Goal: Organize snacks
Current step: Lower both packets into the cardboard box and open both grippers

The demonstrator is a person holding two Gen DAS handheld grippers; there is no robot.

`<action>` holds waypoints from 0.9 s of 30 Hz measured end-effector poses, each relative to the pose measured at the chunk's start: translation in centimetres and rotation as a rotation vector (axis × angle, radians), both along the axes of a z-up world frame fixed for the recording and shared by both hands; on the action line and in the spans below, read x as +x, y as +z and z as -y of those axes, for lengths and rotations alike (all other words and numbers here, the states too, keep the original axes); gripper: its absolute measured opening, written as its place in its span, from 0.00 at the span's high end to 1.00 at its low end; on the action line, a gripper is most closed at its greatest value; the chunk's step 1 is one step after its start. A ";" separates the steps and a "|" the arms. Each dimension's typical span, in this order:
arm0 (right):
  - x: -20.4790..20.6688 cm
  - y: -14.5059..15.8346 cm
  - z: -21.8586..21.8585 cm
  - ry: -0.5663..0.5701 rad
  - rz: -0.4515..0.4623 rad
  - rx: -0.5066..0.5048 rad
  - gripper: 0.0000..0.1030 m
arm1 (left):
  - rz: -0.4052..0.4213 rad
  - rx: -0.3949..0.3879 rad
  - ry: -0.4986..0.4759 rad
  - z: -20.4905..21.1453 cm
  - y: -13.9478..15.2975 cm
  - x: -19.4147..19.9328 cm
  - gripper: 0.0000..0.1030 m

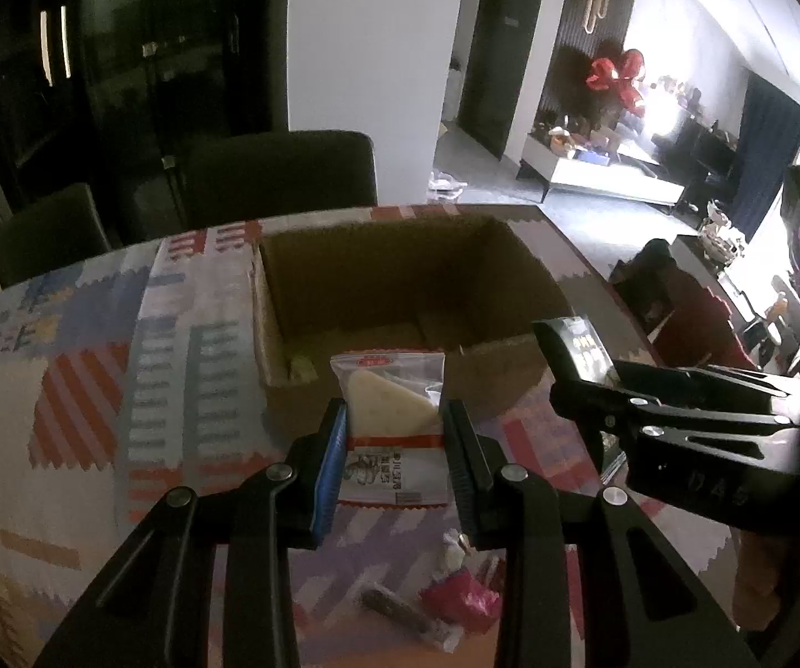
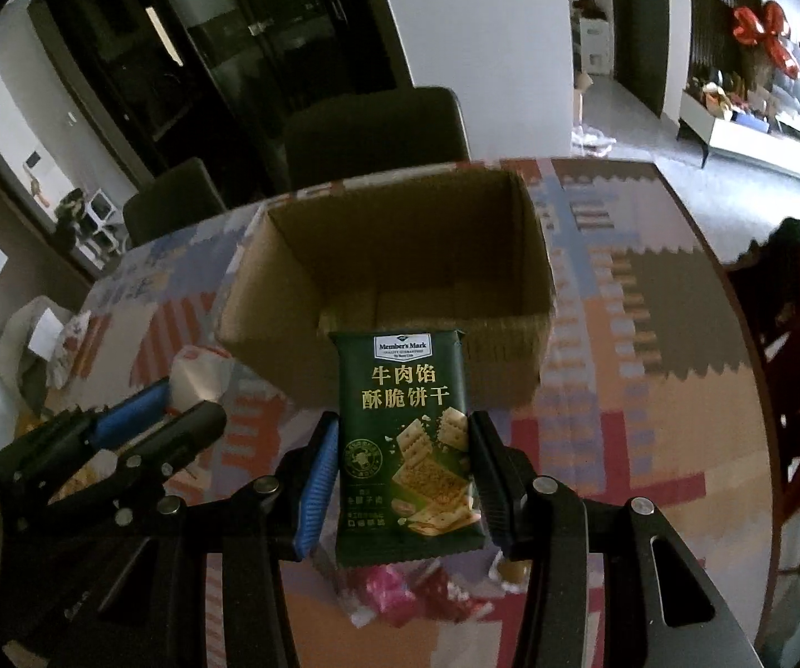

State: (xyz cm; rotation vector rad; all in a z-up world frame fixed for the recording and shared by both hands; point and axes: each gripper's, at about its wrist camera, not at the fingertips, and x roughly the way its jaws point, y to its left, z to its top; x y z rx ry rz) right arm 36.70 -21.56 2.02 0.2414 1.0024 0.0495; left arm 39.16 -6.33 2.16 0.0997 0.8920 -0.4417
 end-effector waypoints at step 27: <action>10.3 -0.3 2.0 -0.002 0.032 -0.005 0.53 | -0.057 0.022 0.051 1.9 -0.6 9.8 0.48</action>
